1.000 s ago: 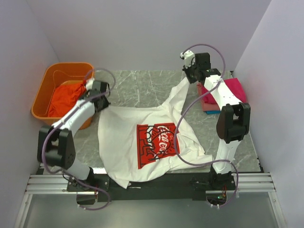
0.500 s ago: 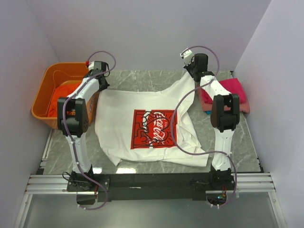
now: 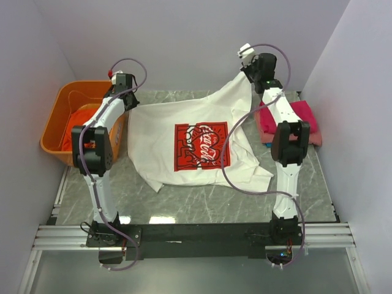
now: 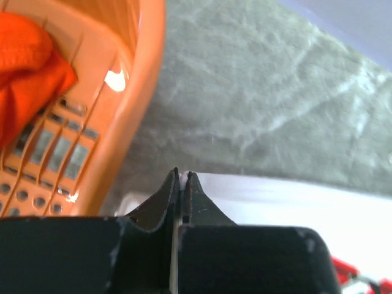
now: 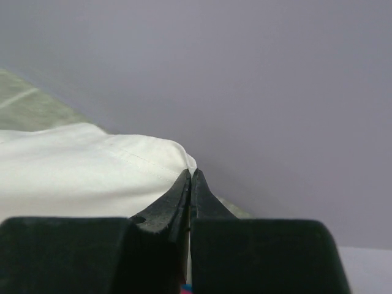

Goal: Fold and stack the t-shirts
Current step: Flatten the tshirt out

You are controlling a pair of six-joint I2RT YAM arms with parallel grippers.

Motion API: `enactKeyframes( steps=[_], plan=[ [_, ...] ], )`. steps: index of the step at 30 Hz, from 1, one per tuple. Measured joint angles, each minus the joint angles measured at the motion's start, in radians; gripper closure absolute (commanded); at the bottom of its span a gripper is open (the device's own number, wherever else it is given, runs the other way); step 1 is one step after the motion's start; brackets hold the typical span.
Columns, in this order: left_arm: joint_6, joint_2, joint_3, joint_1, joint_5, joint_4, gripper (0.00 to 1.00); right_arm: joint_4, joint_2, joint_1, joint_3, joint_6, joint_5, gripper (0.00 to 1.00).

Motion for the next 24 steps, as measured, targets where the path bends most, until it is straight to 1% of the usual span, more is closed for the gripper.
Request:
enactKeyframes(
  steps=[1,3,5,8,11,14,15,17,19,21,24],
  plan=[
    [0.0,-0.023,-0.03,0.0,0.015,0.018,1.0,-0.01,-0.026,0.0,-0.014,0.008,-0.017,1.0],
    [-0.001,-0.097,-0.106,0.0,0.048,0.026,1.0,-0.09,-0.115,-0.002,-0.049,0.026,-0.081,1.0],
    [-0.002,-0.213,-0.195,0.001,0.081,0.047,1.0,-0.172,-0.221,-0.002,-0.074,0.04,-0.153,1.0],
    [-0.005,-0.457,-0.315,0.001,0.126,0.069,1.0,-0.296,-0.452,-0.001,-0.119,0.063,-0.265,1.0],
    [-0.006,-0.733,-0.378,0.001,0.163,0.11,1.0,-0.389,-0.728,0.011,-0.133,0.069,-0.336,1.0],
    [-0.006,-1.012,-0.391,0.001,0.199,0.149,1.0,-0.456,-0.942,0.021,-0.081,0.061,-0.373,1.0],
    [-0.006,-1.095,-0.388,0.001,0.211,0.167,1.0,-0.489,-1.004,0.023,-0.033,0.058,-0.383,1.0],
    [-0.01,-1.239,-0.372,0.001,0.232,0.192,1.0,-0.528,-1.073,0.022,0.059,0.054,-0.394,1.0],
    [-0.021,-1.342,-0.346,0.001,0.257,0.208,1.0,-0.561,-1.145,0.022,0.149,0.058,-0.402,1.0],
    [-0.036,-1.408,-0.304,0.001,0.282,0.211,0.99,-0.568,-1.214,0.022,0.21,0.068,-0.414,1.0],
    [-0.054,-1.436,-0.227,0.001,0.311,0.196,0.99,-0.581,-1.27,0.022,0.311,0.086,-0.414,1.0]
  ],
)
